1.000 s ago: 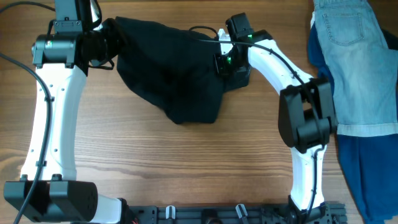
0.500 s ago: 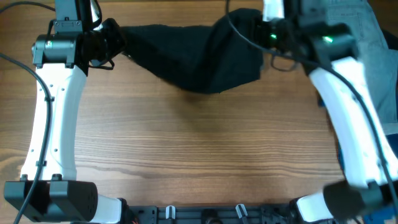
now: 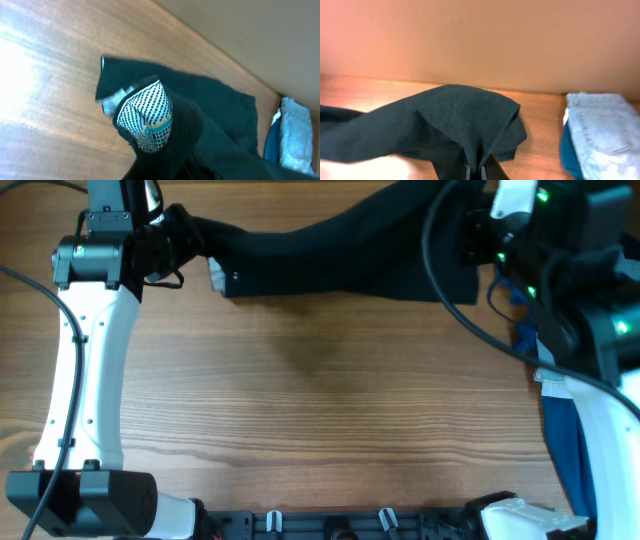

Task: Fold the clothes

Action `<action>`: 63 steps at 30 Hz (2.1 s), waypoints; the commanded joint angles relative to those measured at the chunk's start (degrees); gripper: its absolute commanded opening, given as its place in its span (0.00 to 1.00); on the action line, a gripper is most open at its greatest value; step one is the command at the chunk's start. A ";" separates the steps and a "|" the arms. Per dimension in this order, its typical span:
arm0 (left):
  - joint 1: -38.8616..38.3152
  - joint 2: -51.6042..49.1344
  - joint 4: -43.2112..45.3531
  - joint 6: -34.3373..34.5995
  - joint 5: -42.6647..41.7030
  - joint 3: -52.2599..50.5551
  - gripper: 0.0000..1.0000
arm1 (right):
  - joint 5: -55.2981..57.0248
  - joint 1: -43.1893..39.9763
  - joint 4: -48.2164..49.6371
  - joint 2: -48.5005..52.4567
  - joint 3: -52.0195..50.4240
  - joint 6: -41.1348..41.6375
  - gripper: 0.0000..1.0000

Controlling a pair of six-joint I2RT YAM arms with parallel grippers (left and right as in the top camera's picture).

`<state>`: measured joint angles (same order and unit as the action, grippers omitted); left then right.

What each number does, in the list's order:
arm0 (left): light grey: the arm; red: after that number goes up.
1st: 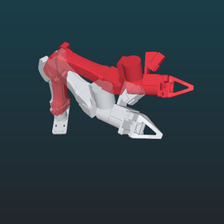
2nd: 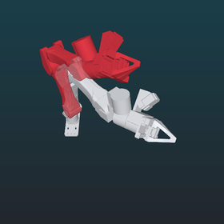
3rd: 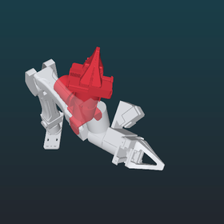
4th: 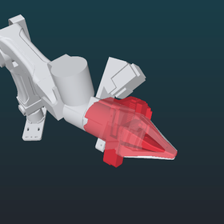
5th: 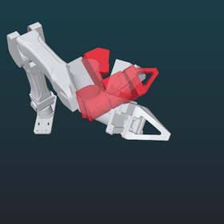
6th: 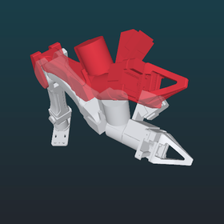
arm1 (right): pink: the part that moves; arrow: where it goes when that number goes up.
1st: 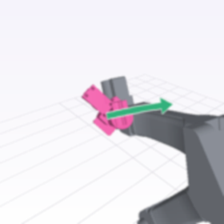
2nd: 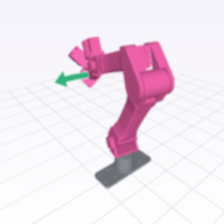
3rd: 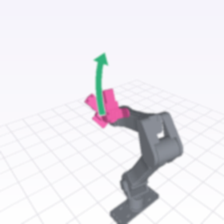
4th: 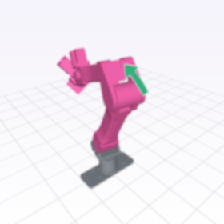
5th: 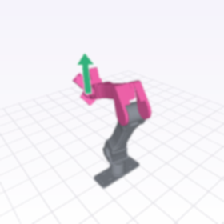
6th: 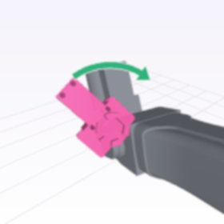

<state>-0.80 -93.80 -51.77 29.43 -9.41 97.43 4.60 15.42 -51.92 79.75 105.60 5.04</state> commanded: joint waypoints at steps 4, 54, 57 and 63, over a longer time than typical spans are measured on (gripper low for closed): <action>-0.07 0.55 6.62 -3.76 2.95 0.66 0.04 | 3.54 -0.35 -0.96 -1.16 0.59 -0.57 0.04; -16.33 18.23 -15.34 -6.03 15.98 5.40 0.04 | -1.46 -0.39 -26.01 -11.87 0.70 11.41 0.05; -17.81 18.34 -15.65 -5.99 19.02 5.40 0.04 | -1.36 -0.39 -22.80 -11.80 0.70 8.66 0.05; -17.68 18.12 -5.22 -8.50 28.39 5.40 0.04 | 3.06 -0.39 -10.29 -8.33 0.70 4.50 0.05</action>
<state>-18.44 -76.18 -62.96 22.63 11.14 101.65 3.20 15.42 -67.26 69.17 105.58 13.10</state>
